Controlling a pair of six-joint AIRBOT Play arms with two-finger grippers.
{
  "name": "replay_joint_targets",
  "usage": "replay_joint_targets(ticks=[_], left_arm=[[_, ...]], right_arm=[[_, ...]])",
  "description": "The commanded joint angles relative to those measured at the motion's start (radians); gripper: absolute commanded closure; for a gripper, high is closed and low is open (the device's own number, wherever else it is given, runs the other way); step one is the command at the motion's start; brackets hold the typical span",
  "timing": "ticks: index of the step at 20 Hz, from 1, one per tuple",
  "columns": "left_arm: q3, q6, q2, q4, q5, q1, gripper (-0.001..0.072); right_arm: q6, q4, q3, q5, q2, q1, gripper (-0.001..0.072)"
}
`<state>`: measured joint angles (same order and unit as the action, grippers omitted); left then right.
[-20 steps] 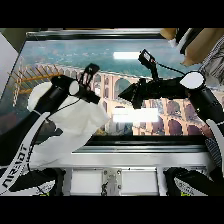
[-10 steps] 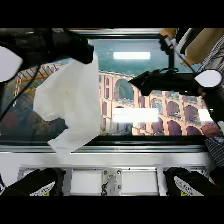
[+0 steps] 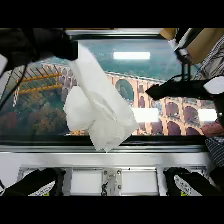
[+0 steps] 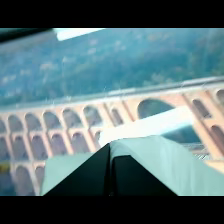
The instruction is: Fold the clothes and pants, and hang the long-sleeved shirts on hangers.
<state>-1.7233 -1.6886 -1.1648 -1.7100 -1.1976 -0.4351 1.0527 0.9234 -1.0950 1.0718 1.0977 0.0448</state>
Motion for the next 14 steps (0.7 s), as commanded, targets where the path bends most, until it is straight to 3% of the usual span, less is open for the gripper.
replay_joint_targets(ticks=[1, 6, 14], left_arm=[[0.292, -0.040, 0.001, 0.140, 0.005, 0.192, 0.0694], [0.582, -0.035, 0.002, 0.393, 0.098, 0.385, 0.0694], [0.645, -0.009, 0.002, 0.401, 0.131, 0.401, 0.0694]], right_arm=[[-0.003, 0.026, 0.124, 0.029, 0.087, 0.113, 0.0031], [-0.088, 0.027, 0.166, 0.003, 0.243, 0.265, 0.0031], [-0.084, 0.022, 0.166, -0.156, 0.269, 0.318, 0.0041]])
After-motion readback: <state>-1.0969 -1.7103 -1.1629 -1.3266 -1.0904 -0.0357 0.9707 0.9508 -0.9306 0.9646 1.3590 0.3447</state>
